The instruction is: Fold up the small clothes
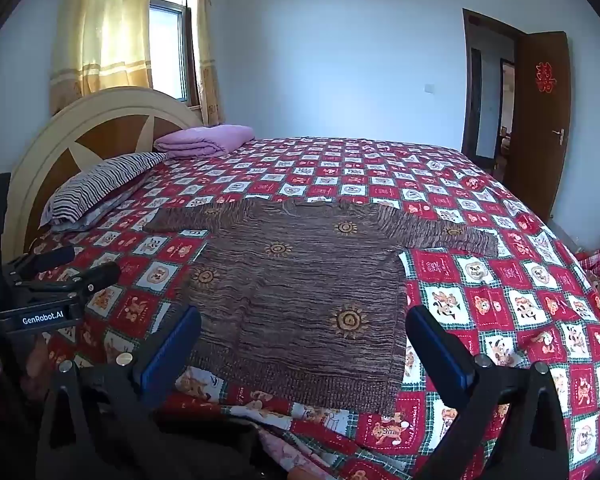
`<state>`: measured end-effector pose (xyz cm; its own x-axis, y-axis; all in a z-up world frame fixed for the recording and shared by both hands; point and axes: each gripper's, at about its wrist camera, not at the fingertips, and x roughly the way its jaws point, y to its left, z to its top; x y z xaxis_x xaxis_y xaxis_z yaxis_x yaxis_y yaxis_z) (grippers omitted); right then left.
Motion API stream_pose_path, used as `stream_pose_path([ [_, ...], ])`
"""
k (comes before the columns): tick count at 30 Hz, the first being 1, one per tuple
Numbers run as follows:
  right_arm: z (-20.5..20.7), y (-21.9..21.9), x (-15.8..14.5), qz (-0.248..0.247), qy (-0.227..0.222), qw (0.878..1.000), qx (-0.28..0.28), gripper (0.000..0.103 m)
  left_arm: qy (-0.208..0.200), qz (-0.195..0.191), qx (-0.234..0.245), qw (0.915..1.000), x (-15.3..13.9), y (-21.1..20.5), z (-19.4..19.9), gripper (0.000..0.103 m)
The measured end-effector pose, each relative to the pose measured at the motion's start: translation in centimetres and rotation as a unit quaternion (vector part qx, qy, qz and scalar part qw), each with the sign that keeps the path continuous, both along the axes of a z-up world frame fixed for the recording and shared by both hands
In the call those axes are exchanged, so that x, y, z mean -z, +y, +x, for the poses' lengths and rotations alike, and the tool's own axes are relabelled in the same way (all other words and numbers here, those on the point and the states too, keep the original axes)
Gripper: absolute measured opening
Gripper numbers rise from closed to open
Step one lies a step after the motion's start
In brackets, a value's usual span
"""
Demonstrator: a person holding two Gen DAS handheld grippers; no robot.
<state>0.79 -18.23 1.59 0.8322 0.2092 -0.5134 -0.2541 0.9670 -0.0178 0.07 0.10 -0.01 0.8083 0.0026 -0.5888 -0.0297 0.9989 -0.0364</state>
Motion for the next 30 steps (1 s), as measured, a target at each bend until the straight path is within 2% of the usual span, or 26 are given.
stream_pose_path([
  [3, 0.4, -0.1, 0.4, 0.008, 0.006, 1.000, 0.004, 0.102, -0.001, 0.016, 0.000, 0.9999, 0.0, -0.3, 0.0, 0.103],
  [30, 1.1, -0.6, 1.6, 0.003, 0.022, 1.000, 0.007, 0.102, -0.012, 0.031, 0.003, 0.9995, -0.2, -0.3, -0.1, 0.103],
])
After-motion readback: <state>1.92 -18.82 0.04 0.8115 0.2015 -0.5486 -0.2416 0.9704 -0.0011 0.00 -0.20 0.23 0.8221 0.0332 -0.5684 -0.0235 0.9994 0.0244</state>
